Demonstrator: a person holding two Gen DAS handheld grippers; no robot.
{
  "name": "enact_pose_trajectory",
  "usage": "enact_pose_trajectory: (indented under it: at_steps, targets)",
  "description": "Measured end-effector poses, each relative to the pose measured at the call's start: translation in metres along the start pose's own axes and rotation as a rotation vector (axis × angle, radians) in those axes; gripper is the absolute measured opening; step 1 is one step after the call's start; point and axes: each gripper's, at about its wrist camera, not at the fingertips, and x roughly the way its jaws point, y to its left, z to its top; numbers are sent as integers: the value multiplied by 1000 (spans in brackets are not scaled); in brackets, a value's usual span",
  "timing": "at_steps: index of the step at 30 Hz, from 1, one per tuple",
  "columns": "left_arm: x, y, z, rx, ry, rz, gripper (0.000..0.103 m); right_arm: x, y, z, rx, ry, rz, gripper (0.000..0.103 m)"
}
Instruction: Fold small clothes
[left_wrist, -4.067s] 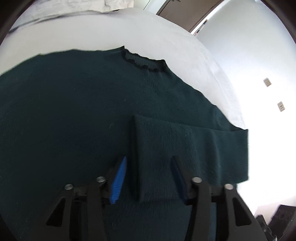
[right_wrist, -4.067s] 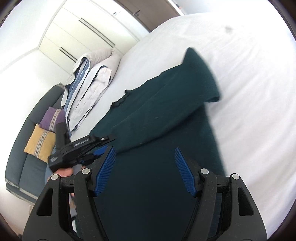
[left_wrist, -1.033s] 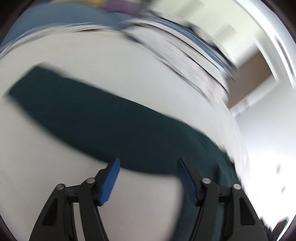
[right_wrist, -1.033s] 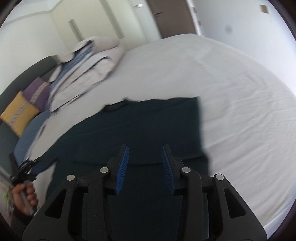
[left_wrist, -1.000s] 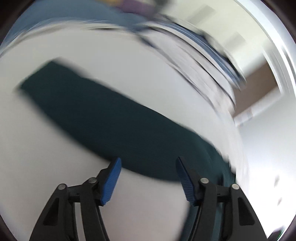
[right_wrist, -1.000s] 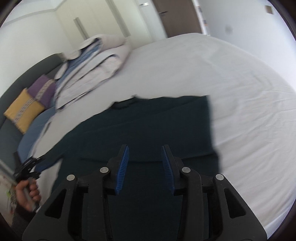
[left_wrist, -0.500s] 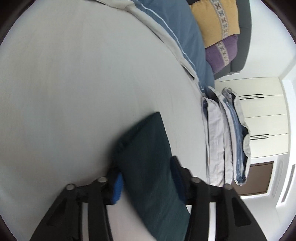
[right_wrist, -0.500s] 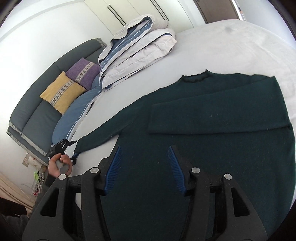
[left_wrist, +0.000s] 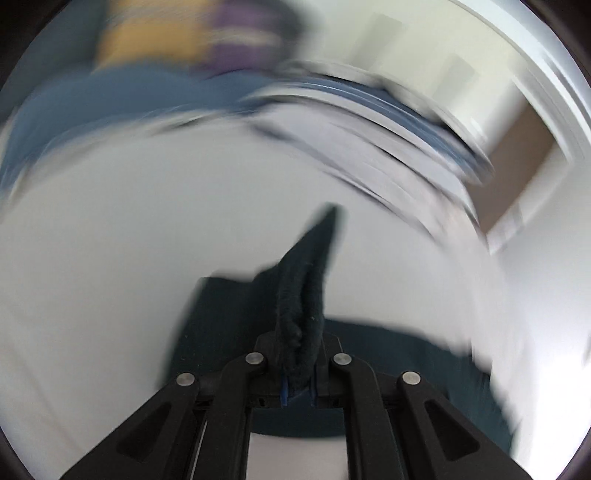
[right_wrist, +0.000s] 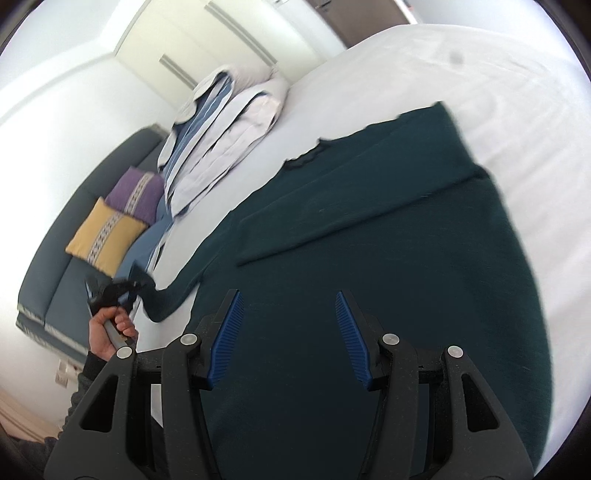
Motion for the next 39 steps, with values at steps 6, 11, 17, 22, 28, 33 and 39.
enact_pose_trajectory:
  at_steps: [6,11,17,22,28,33,39]
  targets:
    - [19,-180,-74,437,39,-56,8,-37,-49,-8,89,-51,-20,51]
    - [25,-269,-135,648,50,-67,8,-58,-77,-11,142,-92,-33,52]
    - [24,-322,-187,815,29,-68,8,-66,-97,-16,181,-110,-33,52]
    - [47,-328,-211,869,119,-33,46,-58,-98,-17,196,-89,-41,52]
    - [7,-285,-182,745,60,-91,99,-46,-86,4,155,-91,-67,66]
    - [-18,-212,-138,567,61,-144,101,-6,-58,50,57,-48,-51,66]
    - [7,-115,-94,351,134,-105,71,94,-10,108,-22,88,7,65]
